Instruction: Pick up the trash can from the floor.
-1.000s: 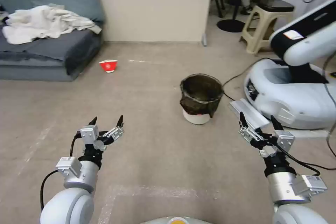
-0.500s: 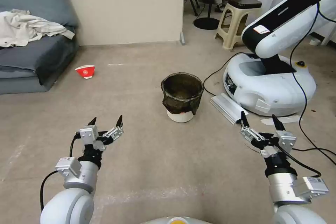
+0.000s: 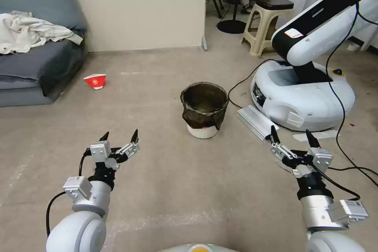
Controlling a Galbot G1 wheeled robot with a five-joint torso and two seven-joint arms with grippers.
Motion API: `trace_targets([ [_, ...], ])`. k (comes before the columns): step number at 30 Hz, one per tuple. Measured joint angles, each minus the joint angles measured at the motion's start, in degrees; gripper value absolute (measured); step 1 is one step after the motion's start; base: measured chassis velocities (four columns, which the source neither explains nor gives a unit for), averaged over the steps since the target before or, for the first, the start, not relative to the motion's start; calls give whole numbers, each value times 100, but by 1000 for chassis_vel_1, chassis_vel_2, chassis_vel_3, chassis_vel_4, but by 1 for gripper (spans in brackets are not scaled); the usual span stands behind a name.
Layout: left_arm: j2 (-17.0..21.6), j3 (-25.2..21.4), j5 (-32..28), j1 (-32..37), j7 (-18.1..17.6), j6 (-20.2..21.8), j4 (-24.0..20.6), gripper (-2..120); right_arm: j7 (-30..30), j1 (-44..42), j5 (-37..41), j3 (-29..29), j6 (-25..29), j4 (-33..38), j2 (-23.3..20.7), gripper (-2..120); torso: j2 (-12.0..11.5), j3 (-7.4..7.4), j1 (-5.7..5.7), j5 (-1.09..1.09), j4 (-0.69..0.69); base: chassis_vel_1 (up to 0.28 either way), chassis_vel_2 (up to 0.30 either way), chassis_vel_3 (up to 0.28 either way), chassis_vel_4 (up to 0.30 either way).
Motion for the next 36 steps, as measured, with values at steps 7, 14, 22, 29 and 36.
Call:
trace_targets([
  [7,4,13,-6,-4,-2,33,2,100,2,10,3,-6,5,-1,2,100,0,1,1,0,0,-114,123,117,-114],
  [14,5,19,-5,-6,-2,43,1,100,3,13,3,-5,6,-1,6,100,0,0,0,0,0,-77,79,78,-80],
  [22,7,22,-4,-4,-2,47,0,100,3,16,1,-2,5,0,6,100,0,0,1,0,0,-79,58,76,-69],
  [29,9,22,-3,-3,-2,48,-2,100,5,16,0,-2,4,0,6,100,0,0,1,0,0,-85,86,89,-95],
  [36,8,22,-3,-3,-1,48,-3,100,7,15,0,-2,3,1,5,100,0,0,1,0,0,-80,72,66,-58],
])
